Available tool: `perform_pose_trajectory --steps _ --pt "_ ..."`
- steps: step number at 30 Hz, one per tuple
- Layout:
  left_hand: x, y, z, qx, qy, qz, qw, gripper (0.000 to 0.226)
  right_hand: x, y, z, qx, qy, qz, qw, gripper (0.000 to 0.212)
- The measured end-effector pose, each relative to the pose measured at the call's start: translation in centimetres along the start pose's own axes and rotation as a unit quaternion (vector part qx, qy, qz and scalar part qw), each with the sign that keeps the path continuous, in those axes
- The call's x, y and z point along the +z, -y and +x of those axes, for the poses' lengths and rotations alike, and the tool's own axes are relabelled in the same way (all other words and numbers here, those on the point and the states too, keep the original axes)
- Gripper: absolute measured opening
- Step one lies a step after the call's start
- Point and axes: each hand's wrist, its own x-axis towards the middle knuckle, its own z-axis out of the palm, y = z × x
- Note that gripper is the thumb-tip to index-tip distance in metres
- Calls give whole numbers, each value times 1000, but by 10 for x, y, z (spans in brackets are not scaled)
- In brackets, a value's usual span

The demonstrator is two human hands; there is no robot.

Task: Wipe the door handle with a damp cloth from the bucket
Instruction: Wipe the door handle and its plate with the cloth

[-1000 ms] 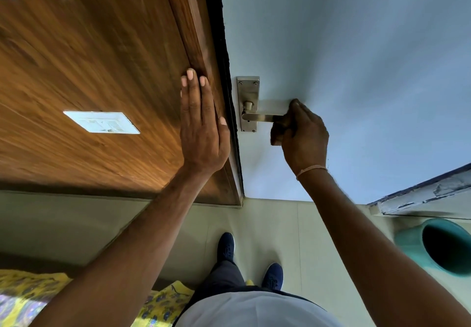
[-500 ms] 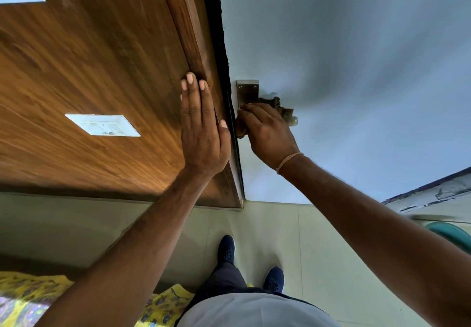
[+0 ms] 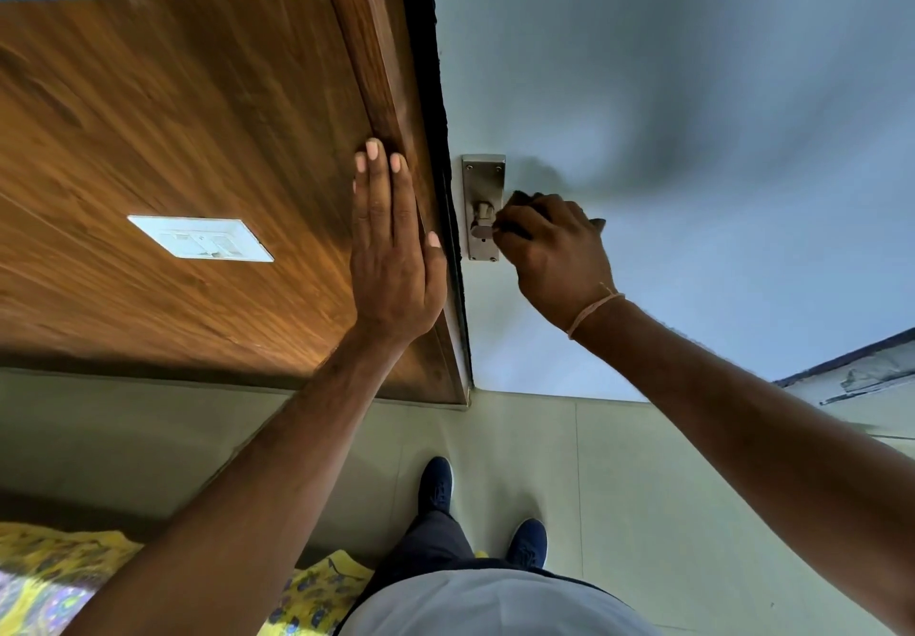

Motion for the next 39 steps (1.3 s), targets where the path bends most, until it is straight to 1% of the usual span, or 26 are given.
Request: perform_pose_trajectory --steps 2,4,6,8,10,12,13,15,17,20,22,24,27,29,31,34,39 --pt "2 -2 0 -4 -3 -1 1000 70 1 3 3 -30 -17 16 999 31" --pt "3 -3 0 -4 -2 -2 1000 70 5 7 0 -61 -16 18 998 29" --pt "3 -3 0 -2 -1 -1 1000 70 8 -1 -7 -52 -24 10 998 23" --pt "2 -2 0 -2 -1 -2 1000 70 9 -16 -19 2 -43 5 999 19" --pt "0 -2 1 -4 -2 -6 1000 70 7 -29 -31 74 -33 -4 997 19" --pt "-1 -6 2 -9 -2 -21 1000 70 -3 -36 -38 115 -15 -9 993 14" --pt "-1 -10 2 -10 -3 -28 1000 70 -10 -38 -40 131 -10 -6 991 15" --pt "1 -22 0 -3 -1 -29 1000 70 -30 -37 -41 176 -13 38 984 15" --pt "6 -35 -2 13 6 -30 999 71 -49 -32 -41 230 -19 114 966 18" --pt "16 -53 -5 14 25 -45 999 74 -71 -27 -44 313 -29 215 925 36" --pt "22 -62 -5 23 46 -65 997 77 -82 -29 -50 356 -50 230 904 43" --pt "21 -63 -10 45 65 -75 994 77 -85 -27 -52 370 -55 254 892 45" --pt "29 -70 -11 97 127 -136 978 74 -94 -27 -60 404 -80 260 873 46" --pt "40 -78 -7 125 169 -176 962 72 -99 -30 -72 436 -105 224 865 45" --pt "55 -90 -3 160 204 -208 943 69 -104 -35 -86 482 -117 187 848 50" --pt "72 -118 4 195 236 -249 919 68 -118 -40 -113 540 -127 132 821 50" --pt "98 -190 0 271 268 -334 862 67 -159 -41 -179 609 -183 25 771 41"
